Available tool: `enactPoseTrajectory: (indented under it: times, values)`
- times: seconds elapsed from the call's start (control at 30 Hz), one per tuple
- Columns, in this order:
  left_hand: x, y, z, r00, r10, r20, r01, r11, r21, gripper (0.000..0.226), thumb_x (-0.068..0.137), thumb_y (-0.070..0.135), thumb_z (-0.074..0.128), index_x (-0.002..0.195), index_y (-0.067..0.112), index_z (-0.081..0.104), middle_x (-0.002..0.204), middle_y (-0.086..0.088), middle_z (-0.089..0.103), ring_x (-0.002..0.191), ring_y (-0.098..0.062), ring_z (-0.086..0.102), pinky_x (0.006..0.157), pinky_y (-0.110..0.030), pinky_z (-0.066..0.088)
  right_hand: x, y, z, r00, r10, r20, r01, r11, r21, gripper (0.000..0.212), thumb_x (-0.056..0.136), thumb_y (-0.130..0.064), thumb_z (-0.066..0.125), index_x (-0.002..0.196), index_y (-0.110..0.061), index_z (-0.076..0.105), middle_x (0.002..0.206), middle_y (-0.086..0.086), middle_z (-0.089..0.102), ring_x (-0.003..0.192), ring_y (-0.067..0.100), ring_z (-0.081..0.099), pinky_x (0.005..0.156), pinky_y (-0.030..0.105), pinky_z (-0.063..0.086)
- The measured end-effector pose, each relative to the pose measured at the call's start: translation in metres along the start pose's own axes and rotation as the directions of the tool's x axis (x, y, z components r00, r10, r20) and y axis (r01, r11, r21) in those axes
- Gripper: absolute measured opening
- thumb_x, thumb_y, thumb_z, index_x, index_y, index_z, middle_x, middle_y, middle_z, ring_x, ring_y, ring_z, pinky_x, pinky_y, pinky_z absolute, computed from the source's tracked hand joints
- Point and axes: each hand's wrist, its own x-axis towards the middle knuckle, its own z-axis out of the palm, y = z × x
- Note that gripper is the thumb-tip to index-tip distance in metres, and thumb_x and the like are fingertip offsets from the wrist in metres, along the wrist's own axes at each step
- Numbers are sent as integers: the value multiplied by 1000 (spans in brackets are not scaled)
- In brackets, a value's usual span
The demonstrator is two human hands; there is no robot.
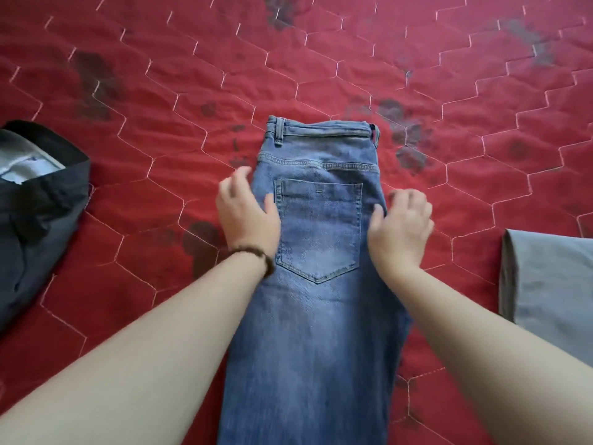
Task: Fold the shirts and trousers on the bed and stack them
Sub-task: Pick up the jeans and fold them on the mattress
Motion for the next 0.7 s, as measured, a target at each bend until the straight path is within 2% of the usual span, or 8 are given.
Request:
enactPoseTrajectory:
  times: [0.1, 0.23, 0.33, 0.43, 0.5, 0.6, 0.63, 0.7]
  values:
    - [-24, -1, 8, 889, 332, 316, -436, 823, 364, 60, 93, 34, 50, 146, 12, 35, 154, -13, 30, 143, -28, 24, 116, -47, 16, -16, -23, 13, 851, -522, 60, 512, 850, 125, 39, 87, -10, 60, 126, -3, 59, 138, 18, 50, 131, 36, 44, 107, 49, 34]
    - [-32, -23, 18, 863, 195, 466, -440, 743, 505, 66, 92, 47, 28, 152, 20, 20, 162, -8, 3, 149, -24, 1, 118, -51, 3, 4, -33, 38, 554, -704, 445, 751, 653, 98, 56, 101, -39, 35, 153, -27, 18, 160, -7, 16, 148, 15, 10, 120, 49, 3]
    - [-31, -23, 20, 874, 201, 443, -425, 758, 495, 70, 88, 48, 28, 153, 22, 22, 160, -15, 11, 148, -28, 8, 117, -52, 12, 61, -16, 42, 707, -549, 445, 685, 689, -238, 59, 97, -58, 12, 152, -39, 4, 161, -15, 4, 149, 12, -3, 113, 57, -15]
    - [-33, -24, 22, 873, 192, 449, -423, 757, 498, 71, 87, 49, 28, 153, 24, 20, 160, -15, 11, 148, -28, 9, 117, -53, 14, 89, -16, 43, 892, -344, 294, 440, 811, -386, 56, 100, -48, 11, 153, -32, 3, 160, -17, 2, 148, 22, -14, 109, 64, -17]
    - [-33, -25, 20, 872, 182, 455, -423, 749, 510, 71, 87, 49, 28, 153, 24, 20, 160, -15, 11, 148, -28, 8, 116, -53, 14, 72, -38, 47, 880, -418, 226, 464, 861, -211, 55, 101, -39, 23, 154, -23, 15, 161, -7, 9, 149, 25, -1, 115, 60, -7]
    - [-33, -25, 20, 869, 190, 458, -433, 739, 516, 70, 87, 49, 29, 153, 23, 22, 160, -15, 12, 148, -28, 9, 116, -53, 15, 46, -52, 55, 619, -684, 386, 749, 662, -27, 53, 101, -45, 29, 151, -30, 24, 160, -3, 18, 149, 22, 12, 119, 53, 1]
    - [-34, -25, 21, 869, 194, 456, -435, 740, 514, 70, 87, 49, 29, 152, 23, 23, 160, -15, 12, 148, -28, 10, 116, -53, 15, 49, -45, 54, 607, -678, 415, 769, 633, -91, 53, 101, -49, 24, 152, -34, 19, 161, -5, 16, 149, 20, 8, 118, 54, -3]
    - [-33, -26, 21, 873, 199, 446, -430, 748, 507, 70, 87, 49, 30, 152, 24, 22, 160, -15, 13, 148, -28, 10, 116, -54, 15, 65, -24, 50, 794, -494, 355, 598, 741, -307, 55, 100, -50, 16, 153, -35, 10, 162, -7, 5, 149, 18, -1, 115, 58, -9]
